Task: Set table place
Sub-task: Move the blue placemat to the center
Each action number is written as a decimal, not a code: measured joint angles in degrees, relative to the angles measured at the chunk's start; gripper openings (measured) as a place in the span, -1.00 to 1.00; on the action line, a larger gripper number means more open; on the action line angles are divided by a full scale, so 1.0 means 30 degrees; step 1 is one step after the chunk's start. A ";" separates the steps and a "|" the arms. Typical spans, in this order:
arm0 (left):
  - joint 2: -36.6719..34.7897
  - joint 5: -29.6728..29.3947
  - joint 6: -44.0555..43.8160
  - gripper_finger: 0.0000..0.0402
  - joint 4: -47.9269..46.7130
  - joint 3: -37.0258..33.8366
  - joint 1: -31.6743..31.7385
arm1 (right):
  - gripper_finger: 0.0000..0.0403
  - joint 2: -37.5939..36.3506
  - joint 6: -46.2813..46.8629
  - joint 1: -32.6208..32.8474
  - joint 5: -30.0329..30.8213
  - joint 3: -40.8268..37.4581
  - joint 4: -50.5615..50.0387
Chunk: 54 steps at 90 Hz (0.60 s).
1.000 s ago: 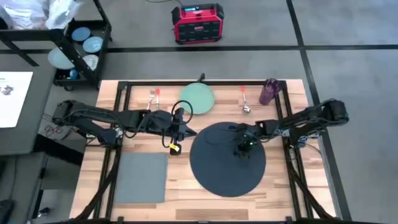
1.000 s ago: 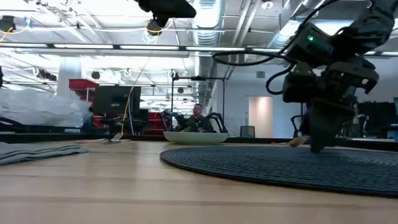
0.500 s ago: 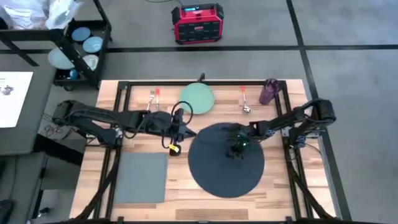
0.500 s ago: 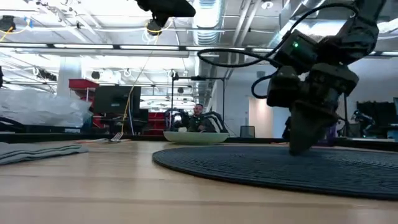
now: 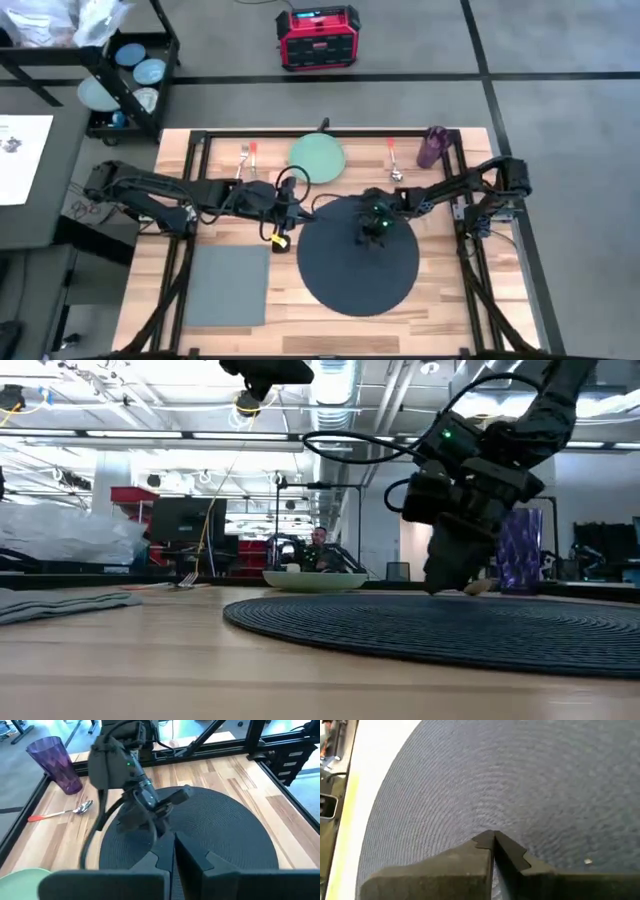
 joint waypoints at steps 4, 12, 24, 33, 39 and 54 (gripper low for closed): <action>0.0000 0.0000 0.0000 -1.00 0.0004 0.0000 0.0000 | -1.00 -0.0005 -0.0055 -0.0089 -0.0019 0.0136 -0.0095; 0.0000 0.0000 0.0000 -1.00 0.0007 0.0001 0.0007 | -1.00 -0.0015 -0.0058 -0.0079 -0.0028 0.0172 -0.0212; 0.0000 0.0000 0.0048 -1.00 0.0007 0.0000 0.0007 | -1.00 0.0604 0.0243 -0.0006 -0.0058 0.0172 -0.0094; 0.0000 0.0000 0.0051 -1.00 0.0036 0.0000 0.0000 | -1.00 0.1562 0.0925 -0.0044 -0.0334 0.0274 0.0830; 0.0000 -0.0006 -0.0013 -1.00 0.0029 0.0000 -0.0033 | -1.00 0.2164 0.0892 -0.0141 -0.0893 0.0877 0.0746; 0.0000 0.0002 -0.0024 -1.00 -0.0005 0.0000 -0.0172 | -1.00 0.3045 0.0072 -0.0013 -0.1260 0.2378 0.0049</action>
